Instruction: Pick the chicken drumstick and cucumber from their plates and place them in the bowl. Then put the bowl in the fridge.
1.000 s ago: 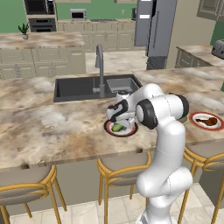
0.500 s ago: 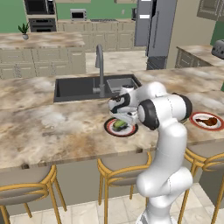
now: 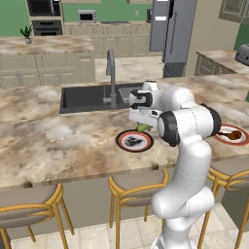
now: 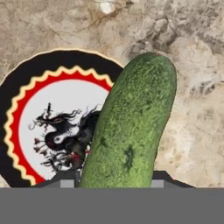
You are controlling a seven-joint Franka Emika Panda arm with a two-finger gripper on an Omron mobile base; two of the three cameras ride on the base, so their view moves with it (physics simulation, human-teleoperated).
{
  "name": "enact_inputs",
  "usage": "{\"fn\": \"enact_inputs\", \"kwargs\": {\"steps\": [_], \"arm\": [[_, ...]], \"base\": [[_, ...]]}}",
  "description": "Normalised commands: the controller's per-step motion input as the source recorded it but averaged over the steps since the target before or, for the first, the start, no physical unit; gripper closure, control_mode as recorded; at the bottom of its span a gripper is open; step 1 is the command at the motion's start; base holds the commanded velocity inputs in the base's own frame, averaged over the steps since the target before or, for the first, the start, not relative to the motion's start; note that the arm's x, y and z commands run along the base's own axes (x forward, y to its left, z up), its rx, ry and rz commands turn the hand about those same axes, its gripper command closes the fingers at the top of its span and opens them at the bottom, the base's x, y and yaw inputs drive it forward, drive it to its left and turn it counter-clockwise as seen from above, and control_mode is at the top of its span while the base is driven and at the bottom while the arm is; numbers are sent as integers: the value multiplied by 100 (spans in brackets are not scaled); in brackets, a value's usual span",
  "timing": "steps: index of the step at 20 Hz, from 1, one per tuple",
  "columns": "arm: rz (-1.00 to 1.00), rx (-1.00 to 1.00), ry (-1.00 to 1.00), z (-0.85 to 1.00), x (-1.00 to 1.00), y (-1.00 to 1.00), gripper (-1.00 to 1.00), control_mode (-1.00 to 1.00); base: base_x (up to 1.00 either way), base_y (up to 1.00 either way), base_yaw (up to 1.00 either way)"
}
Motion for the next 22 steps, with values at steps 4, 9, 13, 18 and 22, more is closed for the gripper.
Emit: {"fn": "enact_inputs", "kwargs": {"steps": [4, 9, 13, 18, 22], "arm": [[16, 0, 1, 45, -27, -47, 100, -100], [3, 0, 1, 33, -27, -59, 100, -100], [0, 0, 1, 15, -24, -63, 100, -100], [0, 0, 0, 11, -23, -67, 100, -100], [-6, -1, 12, 1, -2, -65, 100, -100]], "base": [[0, 0, 0], [0, 0, 0], [0, 0, 0], [0, 0, 0], [0, 0, 0]]}}
